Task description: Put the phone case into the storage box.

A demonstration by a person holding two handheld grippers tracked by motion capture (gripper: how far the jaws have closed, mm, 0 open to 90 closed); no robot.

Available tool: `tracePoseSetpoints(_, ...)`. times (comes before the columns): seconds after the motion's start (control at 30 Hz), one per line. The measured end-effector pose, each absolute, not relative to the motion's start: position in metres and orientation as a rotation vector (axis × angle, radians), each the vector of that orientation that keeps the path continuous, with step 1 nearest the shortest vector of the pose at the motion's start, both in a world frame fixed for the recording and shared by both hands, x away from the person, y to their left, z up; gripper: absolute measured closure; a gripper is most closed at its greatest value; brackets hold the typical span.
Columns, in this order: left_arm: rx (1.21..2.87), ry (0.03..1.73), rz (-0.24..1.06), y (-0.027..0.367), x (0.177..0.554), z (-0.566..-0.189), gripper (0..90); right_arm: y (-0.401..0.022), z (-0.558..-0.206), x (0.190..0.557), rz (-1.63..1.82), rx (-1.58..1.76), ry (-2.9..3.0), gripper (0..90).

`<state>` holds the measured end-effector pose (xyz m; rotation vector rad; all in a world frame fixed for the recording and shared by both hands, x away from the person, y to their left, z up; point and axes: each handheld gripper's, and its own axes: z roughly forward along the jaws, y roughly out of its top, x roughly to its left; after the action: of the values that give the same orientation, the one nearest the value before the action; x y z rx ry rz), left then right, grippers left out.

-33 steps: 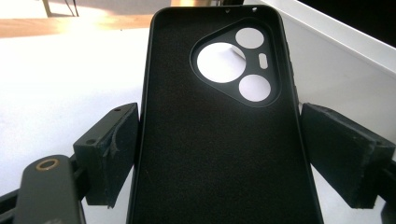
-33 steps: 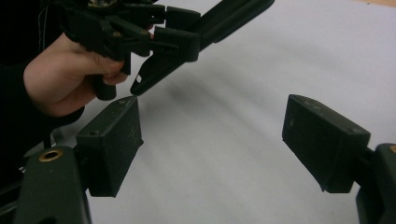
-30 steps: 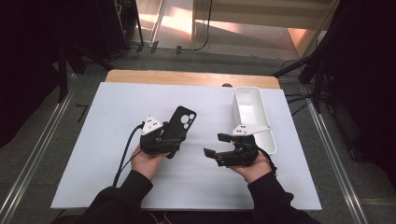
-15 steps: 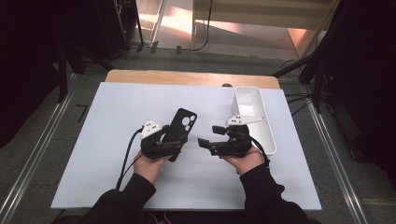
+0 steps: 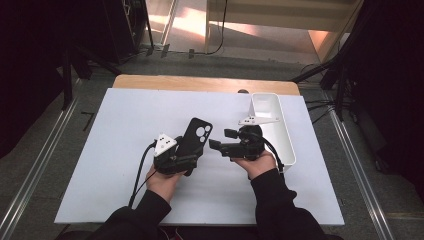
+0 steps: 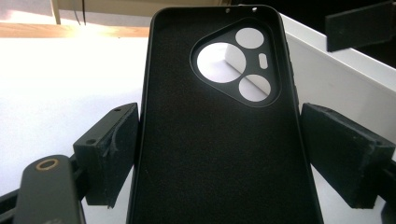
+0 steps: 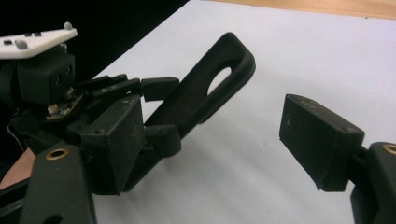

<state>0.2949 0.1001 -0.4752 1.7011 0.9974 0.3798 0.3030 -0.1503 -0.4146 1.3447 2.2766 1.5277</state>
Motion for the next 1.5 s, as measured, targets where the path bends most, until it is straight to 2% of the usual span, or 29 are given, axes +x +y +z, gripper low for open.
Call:
tracePoseSetpoints(0.73, 1.684, 0.950, 0.397, 0.093, 0.287, -0.476, 14.3, -0.138, -0.420, 0.327, 1.518, 1.391, 2.279, 25.2)
tracePoseSetpoints(1.1, 1.686, 0.947, 0.398, 0.092, 0.286, -0.476, 14.2, -0.133, -0.424, 0.346, 1.540, 1.501, 2.325, 39.1)
tracePoseSetpoints(1.5, 1.686, 0.938, 0.402, 0.090, 0.284, -0.475, 14.2, -0.135, -0.429, 0.357, 1.587, 1.693, 2.322, 61.3)
